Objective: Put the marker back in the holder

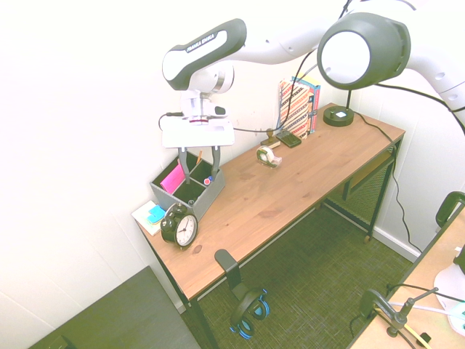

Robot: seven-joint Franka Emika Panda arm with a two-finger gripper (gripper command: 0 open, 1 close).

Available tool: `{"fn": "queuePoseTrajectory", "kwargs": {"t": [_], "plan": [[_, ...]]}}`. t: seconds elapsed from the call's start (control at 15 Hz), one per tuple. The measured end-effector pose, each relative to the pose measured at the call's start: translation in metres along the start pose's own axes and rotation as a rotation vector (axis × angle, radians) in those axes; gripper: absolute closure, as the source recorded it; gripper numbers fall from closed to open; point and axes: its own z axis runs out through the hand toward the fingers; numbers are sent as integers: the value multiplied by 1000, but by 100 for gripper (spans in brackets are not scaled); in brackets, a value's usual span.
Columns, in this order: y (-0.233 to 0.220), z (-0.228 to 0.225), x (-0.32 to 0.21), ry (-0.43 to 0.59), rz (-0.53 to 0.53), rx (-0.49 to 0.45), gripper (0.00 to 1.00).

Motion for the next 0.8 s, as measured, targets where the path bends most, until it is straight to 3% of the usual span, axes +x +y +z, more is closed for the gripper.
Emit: {"fn": "queuePoseTrajectory", "kwargs": {"t": [0.33, 0.6, 0.8], "plan": [[84, -86, -7, 266, -139, -28, 0], [145, -140, -29, 453, -259, 57, 0], [195, -159, -32, 533, -336, 127, 0]]}}
